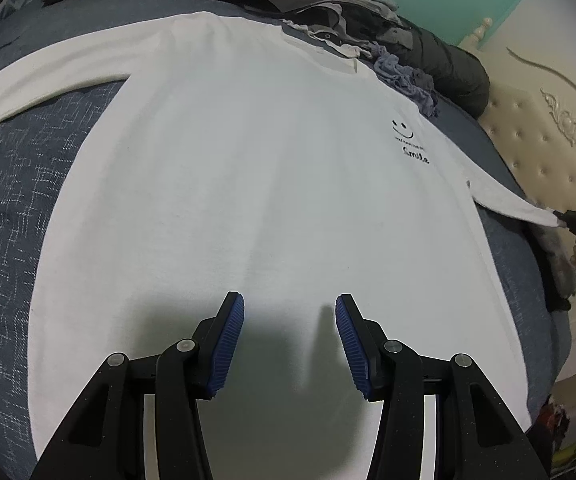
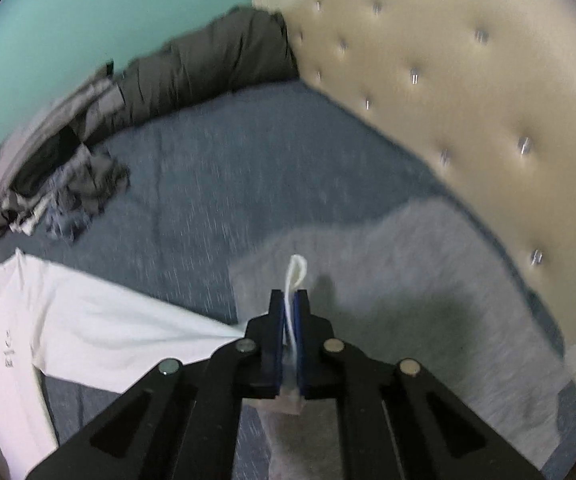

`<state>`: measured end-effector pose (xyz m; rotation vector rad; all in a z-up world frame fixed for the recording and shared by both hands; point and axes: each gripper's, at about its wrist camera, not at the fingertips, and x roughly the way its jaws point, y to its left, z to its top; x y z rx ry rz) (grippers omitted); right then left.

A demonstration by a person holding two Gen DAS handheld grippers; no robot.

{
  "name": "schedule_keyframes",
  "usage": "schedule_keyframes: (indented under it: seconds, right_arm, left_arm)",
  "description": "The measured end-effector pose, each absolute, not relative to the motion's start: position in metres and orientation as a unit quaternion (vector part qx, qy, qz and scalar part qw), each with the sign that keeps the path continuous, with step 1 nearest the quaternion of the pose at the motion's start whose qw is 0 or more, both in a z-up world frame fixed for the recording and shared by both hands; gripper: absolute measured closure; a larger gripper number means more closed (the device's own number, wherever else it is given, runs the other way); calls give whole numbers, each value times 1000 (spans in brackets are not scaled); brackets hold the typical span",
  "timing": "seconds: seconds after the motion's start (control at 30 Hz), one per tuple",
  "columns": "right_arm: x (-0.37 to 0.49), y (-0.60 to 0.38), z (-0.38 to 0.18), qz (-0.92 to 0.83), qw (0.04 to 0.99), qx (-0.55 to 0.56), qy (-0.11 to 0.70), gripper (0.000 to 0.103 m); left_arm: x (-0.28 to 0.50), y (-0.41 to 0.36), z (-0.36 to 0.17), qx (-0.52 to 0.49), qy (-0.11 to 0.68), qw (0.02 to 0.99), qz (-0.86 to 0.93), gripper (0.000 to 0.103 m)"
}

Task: Fold clothes

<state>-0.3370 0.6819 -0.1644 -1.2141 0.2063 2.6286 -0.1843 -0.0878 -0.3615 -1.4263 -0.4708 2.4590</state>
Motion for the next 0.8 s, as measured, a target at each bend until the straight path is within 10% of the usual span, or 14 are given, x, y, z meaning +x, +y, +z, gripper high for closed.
schedule_keyframes:
  seconds: [0.8]
  right_arm:
    - [-338,729,-182,865,205,-454,60,97]
  left_arm:
    - [-187,-78,-358,-491,-153,141,846,51]
